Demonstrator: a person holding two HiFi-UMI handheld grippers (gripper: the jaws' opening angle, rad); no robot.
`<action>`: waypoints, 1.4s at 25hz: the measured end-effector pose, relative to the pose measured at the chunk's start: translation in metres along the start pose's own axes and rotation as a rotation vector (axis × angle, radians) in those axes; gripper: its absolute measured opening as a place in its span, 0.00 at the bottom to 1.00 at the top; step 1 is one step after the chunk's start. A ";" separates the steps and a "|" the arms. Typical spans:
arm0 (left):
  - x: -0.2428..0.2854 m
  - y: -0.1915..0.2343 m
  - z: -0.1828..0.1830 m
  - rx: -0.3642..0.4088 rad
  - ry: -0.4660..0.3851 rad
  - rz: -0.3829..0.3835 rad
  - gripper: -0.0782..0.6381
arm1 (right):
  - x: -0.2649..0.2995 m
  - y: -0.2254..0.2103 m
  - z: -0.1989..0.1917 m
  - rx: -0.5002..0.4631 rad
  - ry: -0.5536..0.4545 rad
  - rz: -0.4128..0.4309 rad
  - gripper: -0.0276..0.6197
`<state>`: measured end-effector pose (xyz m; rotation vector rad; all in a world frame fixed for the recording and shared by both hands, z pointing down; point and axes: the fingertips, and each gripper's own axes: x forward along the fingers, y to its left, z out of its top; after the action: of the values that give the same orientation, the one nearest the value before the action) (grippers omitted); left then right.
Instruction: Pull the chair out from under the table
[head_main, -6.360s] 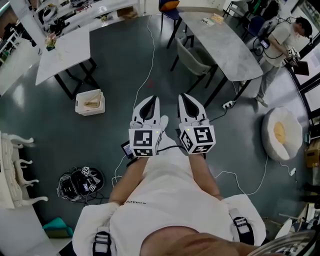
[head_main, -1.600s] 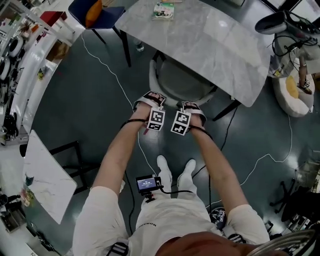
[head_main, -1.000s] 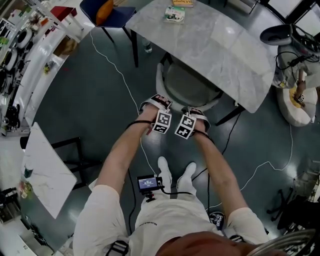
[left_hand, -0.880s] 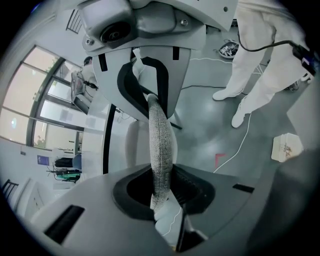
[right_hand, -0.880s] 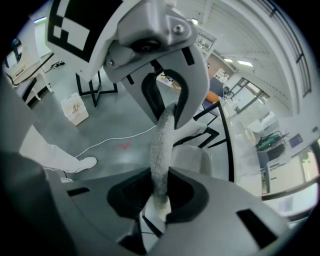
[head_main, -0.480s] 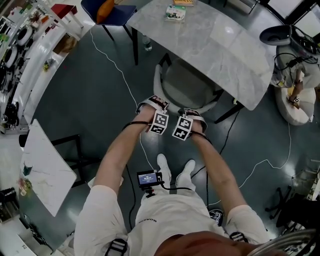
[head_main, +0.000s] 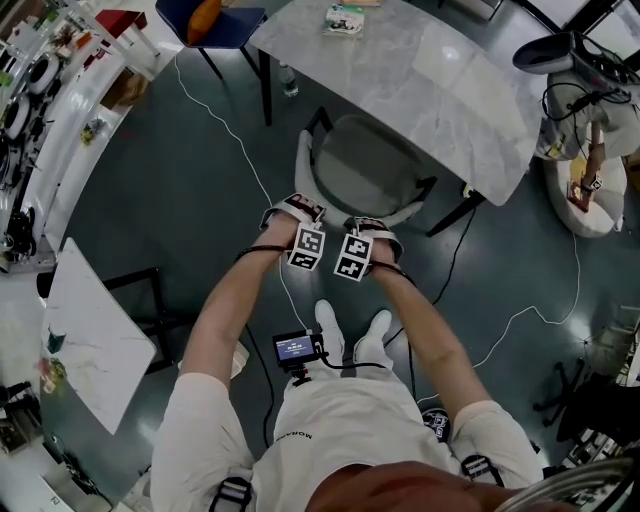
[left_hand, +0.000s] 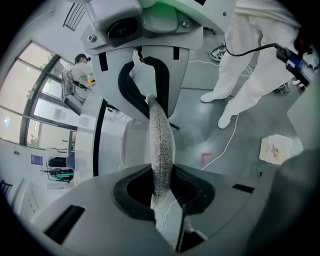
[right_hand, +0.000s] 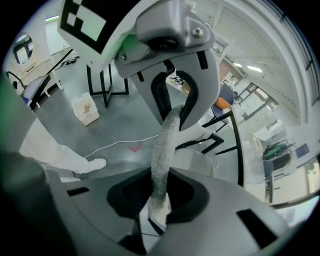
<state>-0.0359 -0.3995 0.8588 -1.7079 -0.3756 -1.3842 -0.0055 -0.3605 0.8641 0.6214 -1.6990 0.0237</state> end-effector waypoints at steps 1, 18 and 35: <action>-0.002 -0.003 -0.001 0.000 0.002 0.000 0.22 | -0.001 0.003 0.002 -0.004 -0.001 0.001 0.16; -0.045 -0.084 0.015 -0.002 -0.008 -0.019 0.22 | -0.024 0.084 0.033 0.008 0.000 0.048 0.16; -0.072 -0.136 0.026 -0.025 -0.003 -0.042 0.22 | -0.041 0.139 0.052 0.018 0.000 0.089 0.16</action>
<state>-0.1381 -0.2818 0.8531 -1.7316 -0.3993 -1.4227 -0.1066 -0.2440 0.8590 0.5592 -1.7270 0.1027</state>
